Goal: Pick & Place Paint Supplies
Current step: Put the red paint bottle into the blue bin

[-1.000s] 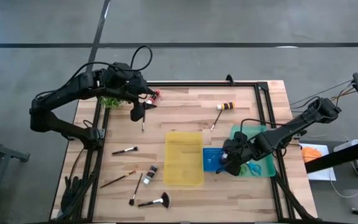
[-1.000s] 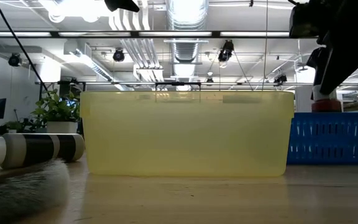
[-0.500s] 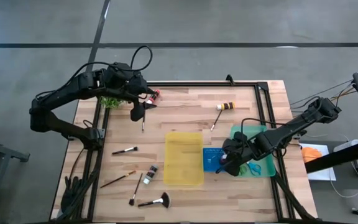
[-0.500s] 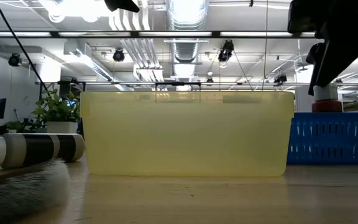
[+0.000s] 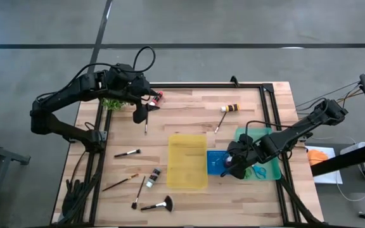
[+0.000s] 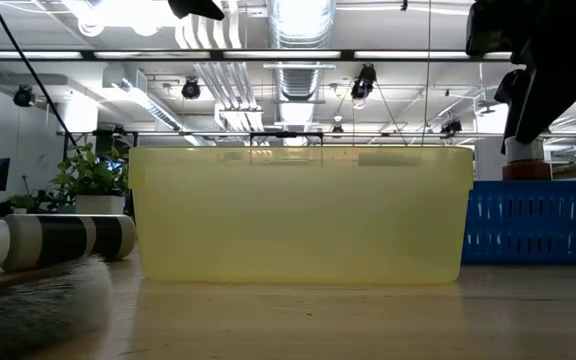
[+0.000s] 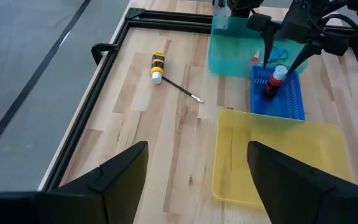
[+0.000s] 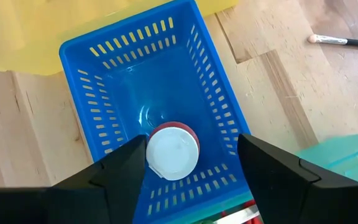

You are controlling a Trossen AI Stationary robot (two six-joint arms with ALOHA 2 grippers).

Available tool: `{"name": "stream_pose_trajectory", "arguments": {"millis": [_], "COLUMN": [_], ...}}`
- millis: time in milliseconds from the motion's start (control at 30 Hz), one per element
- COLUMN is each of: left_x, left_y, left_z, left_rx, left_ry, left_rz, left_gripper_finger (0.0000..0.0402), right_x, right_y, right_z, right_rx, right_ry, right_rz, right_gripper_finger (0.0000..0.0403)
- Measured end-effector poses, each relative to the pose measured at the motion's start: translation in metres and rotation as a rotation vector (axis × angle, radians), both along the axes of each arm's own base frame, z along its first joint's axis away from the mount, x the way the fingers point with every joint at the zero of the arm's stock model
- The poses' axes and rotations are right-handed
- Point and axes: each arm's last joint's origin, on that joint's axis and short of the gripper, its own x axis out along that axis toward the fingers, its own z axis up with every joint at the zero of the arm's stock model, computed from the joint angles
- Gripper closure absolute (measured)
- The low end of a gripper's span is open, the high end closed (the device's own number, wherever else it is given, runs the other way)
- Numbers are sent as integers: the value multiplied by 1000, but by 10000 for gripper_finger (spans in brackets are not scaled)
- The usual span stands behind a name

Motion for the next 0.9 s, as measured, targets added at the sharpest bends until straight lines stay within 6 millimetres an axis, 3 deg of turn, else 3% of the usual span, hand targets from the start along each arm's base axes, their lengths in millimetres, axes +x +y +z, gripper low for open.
{"name": "stream_pose_trajectory", "arguments": {"millis": [467,900], "left_x": [0,-1], "left_y": [0,0], "left_z": [0,-1], "left_rx": [-1,-3], "left_ry": [3,9], "left_rz": [0,0], "left_gripper_finger": [117,117], "right_x": [0,1], "right_y": [0,1], "right_z": [0,0], "right_rx": [-9,2], "right_ry": [0,0], "right_rz": [23,65], "right_gripper_finger": [161,300]}}
